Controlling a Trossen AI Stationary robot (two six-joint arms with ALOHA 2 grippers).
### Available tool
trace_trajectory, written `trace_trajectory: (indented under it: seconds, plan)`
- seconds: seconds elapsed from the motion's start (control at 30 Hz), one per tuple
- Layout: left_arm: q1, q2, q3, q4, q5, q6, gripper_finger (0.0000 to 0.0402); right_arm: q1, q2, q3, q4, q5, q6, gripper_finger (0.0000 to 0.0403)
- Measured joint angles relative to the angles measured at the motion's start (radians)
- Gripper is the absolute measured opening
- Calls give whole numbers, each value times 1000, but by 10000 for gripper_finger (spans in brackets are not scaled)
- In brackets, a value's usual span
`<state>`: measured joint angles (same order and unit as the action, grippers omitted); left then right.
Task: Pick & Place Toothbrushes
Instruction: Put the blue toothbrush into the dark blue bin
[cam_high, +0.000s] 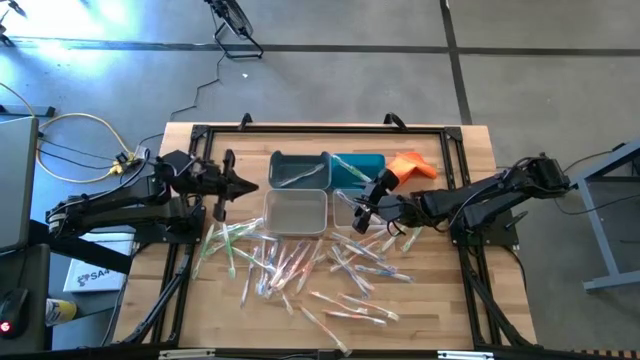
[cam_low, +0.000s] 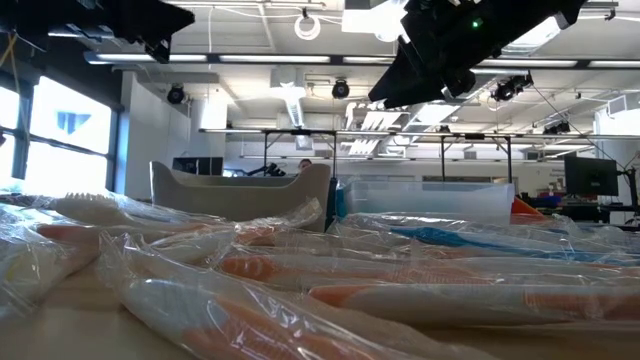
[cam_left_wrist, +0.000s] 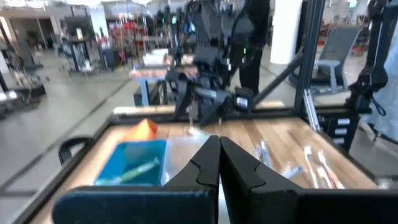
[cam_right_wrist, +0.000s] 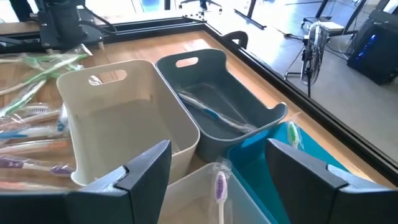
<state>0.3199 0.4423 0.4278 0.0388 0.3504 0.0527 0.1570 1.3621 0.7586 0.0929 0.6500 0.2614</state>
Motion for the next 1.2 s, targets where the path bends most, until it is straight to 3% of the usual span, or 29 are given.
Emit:
trace_trajectory:
  seconds: [0.3,0.7,1.2]
  plan:
    - [0,2,0,-41,-1,-5,3,-8,0,0,1,5,-32,254]
    - [0,2,0,-68,-1,-39,3,40,0,0,0,1,-213,241]
    - [0,2,0,-72,-2,-40,3,18,0,0,-8,6,-214,240]
